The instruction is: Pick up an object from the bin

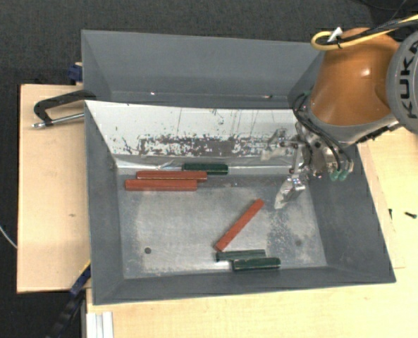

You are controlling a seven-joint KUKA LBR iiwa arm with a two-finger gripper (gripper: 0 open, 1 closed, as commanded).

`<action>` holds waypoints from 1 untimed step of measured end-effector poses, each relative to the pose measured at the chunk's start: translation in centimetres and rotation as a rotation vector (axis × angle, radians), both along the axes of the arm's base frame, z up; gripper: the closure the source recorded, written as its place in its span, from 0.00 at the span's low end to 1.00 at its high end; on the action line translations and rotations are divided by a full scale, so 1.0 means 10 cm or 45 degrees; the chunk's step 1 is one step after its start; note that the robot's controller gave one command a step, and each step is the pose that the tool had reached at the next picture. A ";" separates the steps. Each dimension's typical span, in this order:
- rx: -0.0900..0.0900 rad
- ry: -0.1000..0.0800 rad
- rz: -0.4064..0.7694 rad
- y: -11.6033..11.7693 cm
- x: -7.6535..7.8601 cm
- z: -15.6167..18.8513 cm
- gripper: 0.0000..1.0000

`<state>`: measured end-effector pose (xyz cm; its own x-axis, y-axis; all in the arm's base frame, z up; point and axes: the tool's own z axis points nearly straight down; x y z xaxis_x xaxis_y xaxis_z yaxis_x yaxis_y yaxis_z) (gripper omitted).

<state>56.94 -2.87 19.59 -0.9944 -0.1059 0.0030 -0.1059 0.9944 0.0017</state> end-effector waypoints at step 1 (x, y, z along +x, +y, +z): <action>-0.001 -0.017 -0.066 0.00 -0.19 -0.33 0.00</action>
Offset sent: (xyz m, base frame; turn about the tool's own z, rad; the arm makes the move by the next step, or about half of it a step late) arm -0.0078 0.0206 -0.1244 -0.0938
